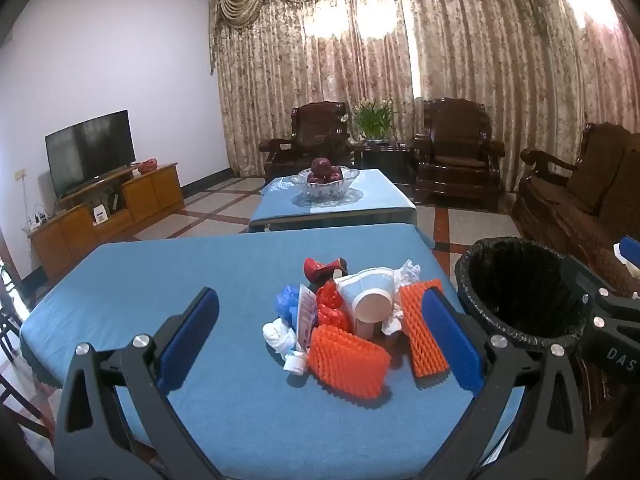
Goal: Collect trash
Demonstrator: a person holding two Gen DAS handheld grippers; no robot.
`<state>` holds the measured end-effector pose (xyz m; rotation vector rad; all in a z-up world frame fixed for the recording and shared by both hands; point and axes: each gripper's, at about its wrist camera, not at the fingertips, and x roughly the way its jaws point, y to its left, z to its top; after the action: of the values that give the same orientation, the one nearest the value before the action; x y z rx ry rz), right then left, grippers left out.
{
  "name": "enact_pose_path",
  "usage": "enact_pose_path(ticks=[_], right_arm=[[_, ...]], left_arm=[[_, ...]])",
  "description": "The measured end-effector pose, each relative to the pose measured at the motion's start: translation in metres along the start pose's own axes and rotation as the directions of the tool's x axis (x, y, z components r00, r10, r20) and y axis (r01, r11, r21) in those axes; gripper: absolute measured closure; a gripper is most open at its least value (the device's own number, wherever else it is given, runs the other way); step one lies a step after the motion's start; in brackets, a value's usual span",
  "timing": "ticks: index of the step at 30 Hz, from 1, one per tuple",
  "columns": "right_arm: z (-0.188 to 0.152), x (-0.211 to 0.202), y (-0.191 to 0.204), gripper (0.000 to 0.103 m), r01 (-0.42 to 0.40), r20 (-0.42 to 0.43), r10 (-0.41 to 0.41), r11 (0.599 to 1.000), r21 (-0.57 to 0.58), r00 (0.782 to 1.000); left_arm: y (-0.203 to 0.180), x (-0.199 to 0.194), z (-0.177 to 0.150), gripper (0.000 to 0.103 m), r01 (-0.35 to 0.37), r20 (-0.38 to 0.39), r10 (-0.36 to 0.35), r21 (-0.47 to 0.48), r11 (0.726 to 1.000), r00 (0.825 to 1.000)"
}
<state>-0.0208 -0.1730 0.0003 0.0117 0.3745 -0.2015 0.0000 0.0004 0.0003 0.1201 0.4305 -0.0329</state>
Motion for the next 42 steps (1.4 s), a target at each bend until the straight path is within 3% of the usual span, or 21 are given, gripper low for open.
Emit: enact_pose_path(ticks=[42], right_arm=[[-0.0012,-0.0001,0.0015,0.006,0.003,0.000,-0.003,1.000,-0.009,1.000]], left_arm=[[0.0012,-0.0014,-0.0001,0.005,-0.002,0.016,0.002,-0.008,1.000,1.000]])
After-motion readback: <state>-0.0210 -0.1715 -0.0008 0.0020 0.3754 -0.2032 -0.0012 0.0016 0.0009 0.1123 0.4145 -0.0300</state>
